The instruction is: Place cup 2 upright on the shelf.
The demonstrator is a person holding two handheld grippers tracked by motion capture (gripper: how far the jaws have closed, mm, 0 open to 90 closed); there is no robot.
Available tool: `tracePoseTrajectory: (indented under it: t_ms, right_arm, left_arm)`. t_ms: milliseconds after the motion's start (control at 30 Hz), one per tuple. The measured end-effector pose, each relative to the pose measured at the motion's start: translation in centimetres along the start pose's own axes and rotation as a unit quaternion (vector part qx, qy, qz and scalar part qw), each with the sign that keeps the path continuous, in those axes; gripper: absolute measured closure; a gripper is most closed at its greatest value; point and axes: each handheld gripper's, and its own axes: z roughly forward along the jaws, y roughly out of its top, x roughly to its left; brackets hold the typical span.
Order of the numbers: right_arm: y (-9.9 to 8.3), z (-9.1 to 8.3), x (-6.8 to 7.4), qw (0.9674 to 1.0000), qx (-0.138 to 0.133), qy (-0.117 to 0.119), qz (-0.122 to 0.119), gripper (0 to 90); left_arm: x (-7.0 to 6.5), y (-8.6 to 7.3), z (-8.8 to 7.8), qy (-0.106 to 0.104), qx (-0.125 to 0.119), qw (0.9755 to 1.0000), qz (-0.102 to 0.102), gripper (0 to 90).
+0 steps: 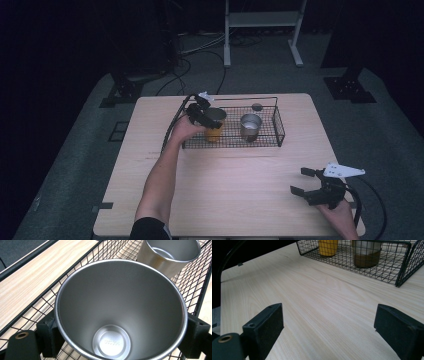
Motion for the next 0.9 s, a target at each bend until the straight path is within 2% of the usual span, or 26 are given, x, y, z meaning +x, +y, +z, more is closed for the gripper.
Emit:
tracePoseTrajectory:
  t_ms: [200, 433, 900]
  right_arm:
    - [0.1, 0.0, 0.1, 1.0, 0.002, 0.001, -0.001, 8.0]
    - [0.1, 0.0, 0.2, 1.0, 0.001, 0.001, -0.004, 8.0]
    - [0.1, 0.0, 0.2, 1.0, 0.003, 0.001, -0.004, 8.0]
  left_arm:
    - [-0.1, -0.5, -0.4, 0.003, 0.004, 1.0, 0.004, 12.4]
    - [0.1, -1.3, -1.0, 0.005, 0.01, 0.9999, -0.003, 10.8]
    - [0.0, -1.8, -1.4, 0.006, -0.002, 1.0, -0.004, 8.7]
